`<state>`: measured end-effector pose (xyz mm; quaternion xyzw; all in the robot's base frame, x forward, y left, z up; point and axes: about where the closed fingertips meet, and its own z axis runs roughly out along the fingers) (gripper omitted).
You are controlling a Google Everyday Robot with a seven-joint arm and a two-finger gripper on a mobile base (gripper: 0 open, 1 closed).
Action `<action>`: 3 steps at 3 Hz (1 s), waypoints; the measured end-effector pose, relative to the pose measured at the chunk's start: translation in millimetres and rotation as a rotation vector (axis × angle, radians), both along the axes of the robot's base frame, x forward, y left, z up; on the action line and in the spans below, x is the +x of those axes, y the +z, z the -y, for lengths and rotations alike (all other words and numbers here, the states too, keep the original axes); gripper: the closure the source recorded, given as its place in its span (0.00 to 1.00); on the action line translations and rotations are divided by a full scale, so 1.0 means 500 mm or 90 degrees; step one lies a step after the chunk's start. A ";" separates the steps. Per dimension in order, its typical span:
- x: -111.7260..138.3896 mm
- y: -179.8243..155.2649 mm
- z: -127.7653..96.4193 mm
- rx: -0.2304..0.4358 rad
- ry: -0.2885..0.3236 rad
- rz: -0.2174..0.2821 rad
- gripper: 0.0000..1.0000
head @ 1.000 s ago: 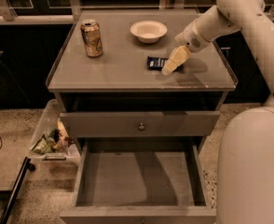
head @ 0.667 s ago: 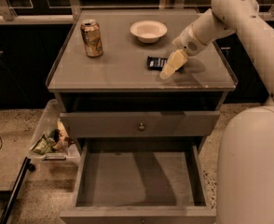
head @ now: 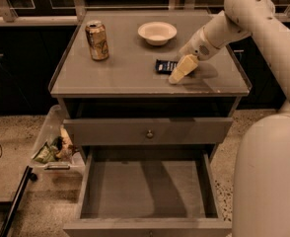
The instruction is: Place rxbar blueberry into middle drawer
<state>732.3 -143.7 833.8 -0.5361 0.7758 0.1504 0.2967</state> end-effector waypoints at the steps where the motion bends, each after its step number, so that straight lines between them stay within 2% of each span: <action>1: 0.000 0.000 0.000 0.000 0.000 0.000 0.41; 3: 0.000 0.000 0.000 0.000 0.000 0.000 0.89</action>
Offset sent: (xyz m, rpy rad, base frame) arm 0.0000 0.0000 0.0000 0.0000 0.0000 0.0000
